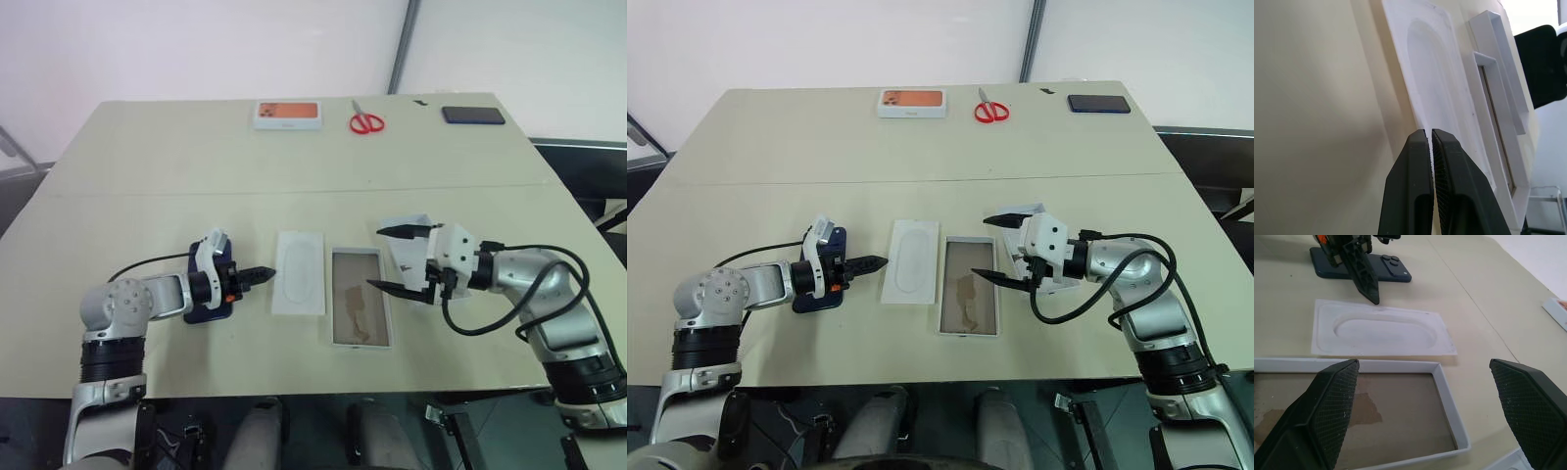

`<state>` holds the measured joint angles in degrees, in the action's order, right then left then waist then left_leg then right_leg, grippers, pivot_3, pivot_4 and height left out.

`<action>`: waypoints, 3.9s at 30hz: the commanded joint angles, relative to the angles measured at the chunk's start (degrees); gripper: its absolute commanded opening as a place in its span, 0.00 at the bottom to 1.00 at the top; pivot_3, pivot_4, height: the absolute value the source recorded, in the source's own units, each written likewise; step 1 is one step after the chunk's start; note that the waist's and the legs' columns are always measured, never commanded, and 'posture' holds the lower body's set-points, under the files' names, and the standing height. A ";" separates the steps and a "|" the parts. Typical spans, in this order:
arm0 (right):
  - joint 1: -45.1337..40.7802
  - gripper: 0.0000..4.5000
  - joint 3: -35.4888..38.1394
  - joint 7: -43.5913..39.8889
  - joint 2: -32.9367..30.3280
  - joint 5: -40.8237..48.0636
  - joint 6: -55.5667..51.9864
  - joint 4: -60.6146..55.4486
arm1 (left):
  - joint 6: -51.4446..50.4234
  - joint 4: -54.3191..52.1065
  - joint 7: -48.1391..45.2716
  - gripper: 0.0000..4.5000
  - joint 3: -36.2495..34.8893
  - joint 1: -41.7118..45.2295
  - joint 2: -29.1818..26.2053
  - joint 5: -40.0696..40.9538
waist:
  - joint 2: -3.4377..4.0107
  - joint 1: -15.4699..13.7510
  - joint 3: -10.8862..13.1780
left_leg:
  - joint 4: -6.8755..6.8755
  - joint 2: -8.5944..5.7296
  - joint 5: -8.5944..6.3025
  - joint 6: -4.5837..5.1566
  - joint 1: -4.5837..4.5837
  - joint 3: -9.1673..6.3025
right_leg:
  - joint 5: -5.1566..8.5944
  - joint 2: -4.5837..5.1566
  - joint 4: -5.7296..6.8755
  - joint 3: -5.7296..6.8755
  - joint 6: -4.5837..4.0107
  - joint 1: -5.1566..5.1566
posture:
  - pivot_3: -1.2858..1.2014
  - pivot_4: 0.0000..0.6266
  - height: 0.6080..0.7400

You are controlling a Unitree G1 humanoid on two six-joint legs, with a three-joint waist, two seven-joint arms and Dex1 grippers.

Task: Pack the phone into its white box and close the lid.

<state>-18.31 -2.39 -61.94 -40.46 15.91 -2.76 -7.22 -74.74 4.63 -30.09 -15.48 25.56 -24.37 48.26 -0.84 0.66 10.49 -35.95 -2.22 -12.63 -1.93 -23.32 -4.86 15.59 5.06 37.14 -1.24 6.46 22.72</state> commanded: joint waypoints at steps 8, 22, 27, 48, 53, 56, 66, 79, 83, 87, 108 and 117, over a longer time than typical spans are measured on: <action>-1.44 1.00 -0.01 1.02 0.51 0.08 -0.24 -1.96 | -4.33 0.32 -0.64 0.66 -0.60 1.00 -0.31 2.17 | -0.05 0.08 0.03 | 0.01 0.00 0.00 0.00 -0.05 0.00 | 0.00 0.00 0.00 0.00 0.00 0.05 | 0.52 0.24 1.00; -2.25 1.00 -0.21 2.67 0.96 -0.41 -0.54 -2.94 | -2.92 4.74 -1.75 0.66 4.11 3.76 4.22 -0.95 | -0.04 -0.48 0.02 | -0.05 -0.09 0.00 0.00 -0.03 -0.03 | 0.00 0.06 -0.04 0.02 0.01 -0.06 | 0.52 0.24 1.00; -2.13 1.00 -0.19 2.99 1.09 -0.53 -0.55 -3.03 | -3.41 4.80 -1.74 0.26 4.10 3.24 4.71 -1.28 | -0.05 -0.29 0.02 | -0.04 -0.09 0.00 0.00 -0.04 -0.03 | 0.00 0.06 -0.04 0.02 0.01 -0.04 | 0.52 0.24 1.00; 9.52 1.00 -3.59 -4.23 -2.57 6.25 -8.56 -14.17 | -7.32 2.71 2.63 0.01 -10.15 5.57 5.64 5.21 | -0.08 0.07 0.04 | 0.03 -0.01 0.00 0.00 -0.05 -0.05 | 0.00 0.00 -0.03 0.04 0.02 0.04 | 0.52 0.24 1.00; 11.70 1.00 -7.39 -7.76 -5.20 0.24 -2.45 -11.57 | -8.06 3.40 5.18 0.01 -14.53 7.32 6.63 7.38 | -0.14 0.00 0.08 | -0.02 -0.04 0.00 -0.01 -0.07 -0.02 | 0.02 0.02 -0.05 0.05 0.05 0.02 | 0.52 0.24 1.00; 11.10 1.00 -9.09 -8.16 -4.97 -2.33 0.44 -9.13 | -7.65 3.28 5.89 0.01 -14.28 7.70 6.81 7.34 | -0.15 -0.02 0.08 | -0.04 -0.05 0.00 -0.01 -0.06 -0.03 | 0.02 0.02 -0.05 0.06 0.06 0.01 | 0.52 0.24 1.00; 6.93 0.10 -13.50 -8.14 -2.60 -8.90 7.52 -0.75 | -6.84 3.02 9.11 0.00 -15.34 9.05 9.19 9.07 | -0.17 -0.02 0.09 | -0.02 -0.05 0.02 -0.05 -0.06 -0.04 | 0.02 0.00 -0.03 0.06 0.06 0.02 | 0.52 0.24 1.00; -6.51 0.01 -16.52 -1.82 8.65 -14.49 9.75 10.00 | -5.68 3.66 11.43 0.00 -15.00 10.39 11.17 10.66 | -0.18 0.04 0.10 | -0.01 -0.07 0.09 -0.17 -0.06 -0.05 | 0.01 -0.01 -0.02 0.06 0.07 0.03 | 0.52 0.24 1.00; -7.02 0.01 -17.80 -1.39 9.07 -16.42 8.57 11.76 | -4.44 3.46 12.06 0.00 -14.64 10.15 11.67 10.35 | -0.19 -0.03 0.10 | -0.01 -0.09 0.16 -0.29 -0.08 -0.06 | 0.00 0.00 -0.02 0.06 0.08 0.03 | 0.52 0.24 1.00; -7.40 0.34 -16.94 -0.67 10.69 -14.60 4.11 10.79 | -3.77 3.02 12.53 0.00 -13.81 9.61 12.18 10.38 | -0.18 0.11 0.10 | 0.01 -0.11 0.15 -0.29 -0.07 -0.06 | -0.01 -0.02 -0.01 0.06 0.09 0.04 | 0.52 0.24 1.00; -5.44 0.89 -3.06 -2.52 -0.82 -6.95 3.89 10.38 | -3.11 -0.58 16.95 0.00 -9.72 5.62 16.53 9.73 | -0.20 0.18 0.11 | 0.03 -0.13 0.14 -0.27 -0.05 0.01 | -0.01 -0.06 -0.04 0.06 0.10 0.01 | 0.52 0.24 1.00; -6.80 0.90 -3.66 0.06 1.39 -7.32 4.76 10.91 | -2.77 -1.08 16.79 0.14 -8.09 5.01 16.38 10.15 | -0.20 -0.10 0.11 | 0.02 -0.13 0.15 -0.27 -0.08 -0.01 | -0.01 -0.01 -0.04 0.05 0.10 0.01 | 0.52 0.24 1.00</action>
<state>-24.77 -7.31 -62.26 -39.20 8.12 0.67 4.31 -77.87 5.52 -12.98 -23.48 30.38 -7.93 57.21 -1.03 0.56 10.60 -35.94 -2.35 -12.49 -2.21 -23.40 -4.87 15.58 5.04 37.10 -1.19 6.56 22.73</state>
